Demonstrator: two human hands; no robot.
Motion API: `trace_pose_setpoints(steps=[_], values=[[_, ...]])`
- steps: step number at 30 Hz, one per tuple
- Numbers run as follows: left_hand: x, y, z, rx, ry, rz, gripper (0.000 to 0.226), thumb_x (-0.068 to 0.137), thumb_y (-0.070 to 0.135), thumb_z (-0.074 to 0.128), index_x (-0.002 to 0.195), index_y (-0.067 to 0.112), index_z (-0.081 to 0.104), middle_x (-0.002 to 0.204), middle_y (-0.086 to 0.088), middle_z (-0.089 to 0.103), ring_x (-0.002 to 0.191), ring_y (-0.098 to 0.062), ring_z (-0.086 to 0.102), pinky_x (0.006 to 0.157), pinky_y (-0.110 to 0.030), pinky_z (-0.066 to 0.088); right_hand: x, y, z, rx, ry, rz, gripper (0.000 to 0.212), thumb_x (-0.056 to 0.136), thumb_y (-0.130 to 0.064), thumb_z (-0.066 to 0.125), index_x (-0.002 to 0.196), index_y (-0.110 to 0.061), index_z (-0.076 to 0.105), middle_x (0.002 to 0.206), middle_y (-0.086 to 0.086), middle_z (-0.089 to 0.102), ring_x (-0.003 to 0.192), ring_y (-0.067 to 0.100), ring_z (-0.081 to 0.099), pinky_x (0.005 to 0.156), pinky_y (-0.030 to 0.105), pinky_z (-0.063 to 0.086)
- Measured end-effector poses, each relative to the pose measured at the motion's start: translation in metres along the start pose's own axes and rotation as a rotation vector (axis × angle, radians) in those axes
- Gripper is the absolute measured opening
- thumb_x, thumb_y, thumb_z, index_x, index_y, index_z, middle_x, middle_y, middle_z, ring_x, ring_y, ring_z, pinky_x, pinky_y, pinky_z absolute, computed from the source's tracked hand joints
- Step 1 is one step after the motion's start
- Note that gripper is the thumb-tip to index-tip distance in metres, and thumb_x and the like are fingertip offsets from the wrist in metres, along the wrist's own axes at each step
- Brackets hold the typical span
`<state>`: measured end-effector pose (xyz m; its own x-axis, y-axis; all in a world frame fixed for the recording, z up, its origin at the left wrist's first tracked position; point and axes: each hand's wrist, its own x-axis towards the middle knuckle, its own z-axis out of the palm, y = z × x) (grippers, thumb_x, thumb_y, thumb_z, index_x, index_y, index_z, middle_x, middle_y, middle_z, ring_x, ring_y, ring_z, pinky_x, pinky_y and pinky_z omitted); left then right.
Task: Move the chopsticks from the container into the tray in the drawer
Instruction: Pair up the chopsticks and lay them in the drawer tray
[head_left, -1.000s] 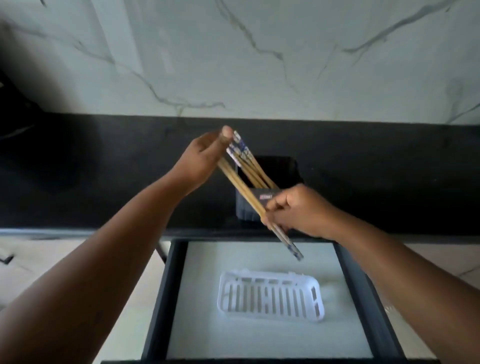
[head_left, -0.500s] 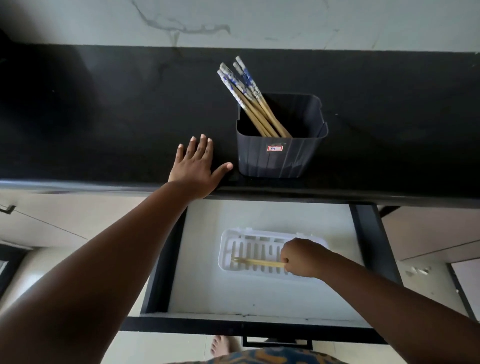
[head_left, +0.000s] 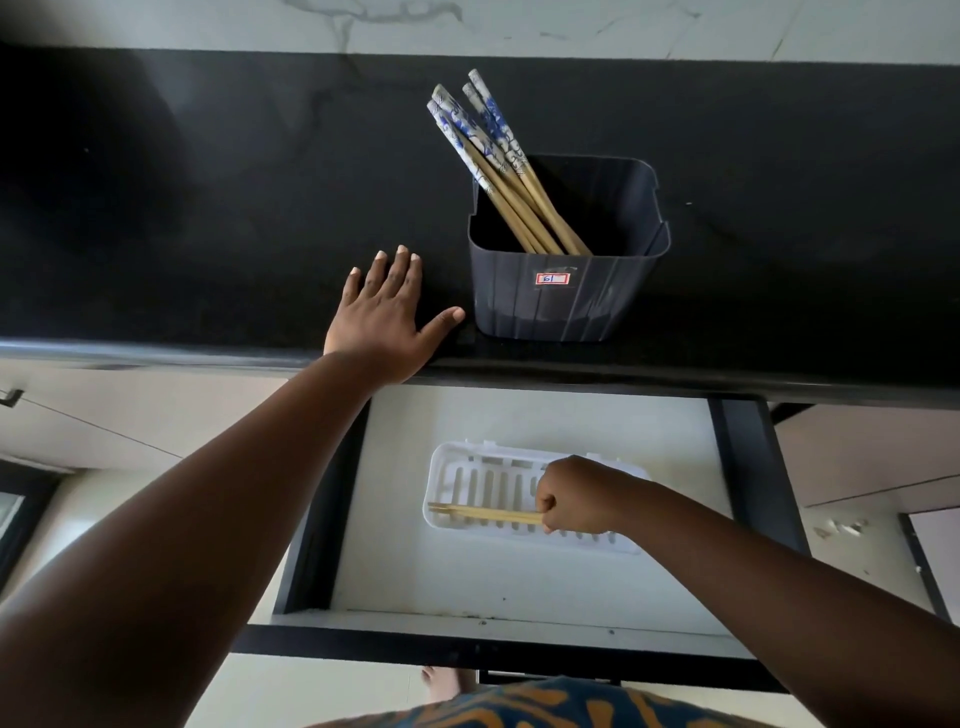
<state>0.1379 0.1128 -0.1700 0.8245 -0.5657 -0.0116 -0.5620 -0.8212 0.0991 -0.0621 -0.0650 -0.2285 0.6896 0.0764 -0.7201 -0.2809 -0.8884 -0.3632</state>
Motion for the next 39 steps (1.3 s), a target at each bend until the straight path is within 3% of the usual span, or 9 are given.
trace_pose_setpoints(steps=[7,10,17,21,25,28,32,36,39], values=[[0.000,-0.001,0.001,0.003,0.003,0.001,0.093,0.085,0.078,0.008,0.154,0.015,0.006,0.163,-0.003,0.001,0.149,-0.020,-0.005,0.120,-0.041,-0.002,0.014,0.003,0.014,0.086,-0.051,0.029,0.023,0.082,-0.017,0.071,0.062,-0.018,0.060,0.074,-0.001,0.066,0.068,0.014,0.058,0.058,0.021,0.040],[0.000,-0.002,0.002,-0.003,0.009,0.001,0.094,0.085,0.078,0.008,0.154,0.015,0.007,0.163,-0.002,0.002,0.149,-0.020,-0.004,0.120,-0.041,-0.002,0.016,0.005,0.019,0.094,-0.070,0.048,0.008,0.082,-0.019,0.072,0.084,-0.011,0.073,0.094,0.003,0.072,0.081,0.019,0.064,0.070,0.026,0.048],[0.000,-0.002,0.002,-0.010,0.022,0.001,0.093,0.085,0.078,0.009,0.154,0.016,0.007,0.163,-0.002,0.001,0.149,-0.019,-0.004,0.119,-0.040,-0.003,0.020,0.006,0.023,0.125,-0.021,0.064,0.010,0.079,-0.022,0.077,0.081,-0.021,0.067,0.101,-0.006,0.071,0.067,0.005,0.057,0.055,0.019,0.043],[0.000,-0.002,0.002,-0.012,0.021,0.002,0.092,0.085,0.078,0.010,0.154,0.016,0.007,0.163,-0.002,0.002,0.149,-0.019,-0.004,0.120,-0.040,-0.002,0.019,0.005,0.026,0.069,0.020,0.045,0.017,0.080,-0.012,0.068,0.095,-0.021,0.071,0.096,-0.010,0.073,0.086,0.010,0.062,0.071,0.025,0.050],[0.000,-0.002,0.002,-0.017,0.021,0.002,0.093,0.085,0.078,0.011,0.154,0.016,0.007,0.163,-0.002,0.002,0.149,-0.020,-0.004,0.120,-0.041,-0.002,0.016,0.007,0.031,-0.053,0.060,0.022,0.025,0.082,-0.010,0.054,0.093,-0.025,0.069,0.089,-0.011,0.073,0.084,0.008,0.063,0.065,0.022,0.046],[-0.001,-0.001,0.003,-0.013,0.020,0.006,0.093,0.085,0.078,0.011,0.154,0.016,0.007,0.163,-0.002,0.001,0.149,-0.020,-0.004,0.120,-0.041,-0.002,0.015,0.008,0.033,-0.101,0.096,-0.003,0.022,0.081,-0.011,0.057,0.092,-0.025,0.070,0.092,-0.012,0.072,0.089,0.009,0.064,0.076,0.028,0.052],[0.000,-0.002,0.002,-0.013,0.021,0.005,0.093,0.085,0.078,0.009,0.154,0.016,0.007,0.163,-0.002,0.001,0.149,-0.020,-0.005,0.120,-0.040,-0.002,0.011,0.009,0.028,-0.078,0.086,-0.002,0.012,0.083,-0.023,0.062,0.093,-0.025,0.067,0.096,-0.016,0.071,0.079,0.006,0.058,0.060,0.022,0.042],[0.001,-0.003,0.003,-0.010,0.013,0.010,0.094,0.084,0.079,0.008,0.154,0.016,0.006,0.163,-0.002,0.000,0.149,-0.020,-0.006,0.120,-0.041,-0.003,-0.009,-0.005,-0.006,0.063,0.117,0.001,0.025,0.083,-0.035,0.068,0.105,-0.026,0.064,0.105,-0.007,0.065,0.093,0.015,0.059,0.079,0.030,0.048],[0.001,-0.003,0.003,-0.006,-0.005,0.011,0.094,0.084,0.078,0.008,0.154,0.015,0.005,0.163,-0.002,-0.001,0.149,-0.020,-0.006,0.120,-0.041,-0.003,-0.036,-0.026,-0.047,0.007,0.146,-0.029,0.025,0.083,-0.039,0.068,0.105,-0.029,0.065,0.100,-0.011,0.063,0.092,0.013,0.059,0.077,0.030,0.048]])
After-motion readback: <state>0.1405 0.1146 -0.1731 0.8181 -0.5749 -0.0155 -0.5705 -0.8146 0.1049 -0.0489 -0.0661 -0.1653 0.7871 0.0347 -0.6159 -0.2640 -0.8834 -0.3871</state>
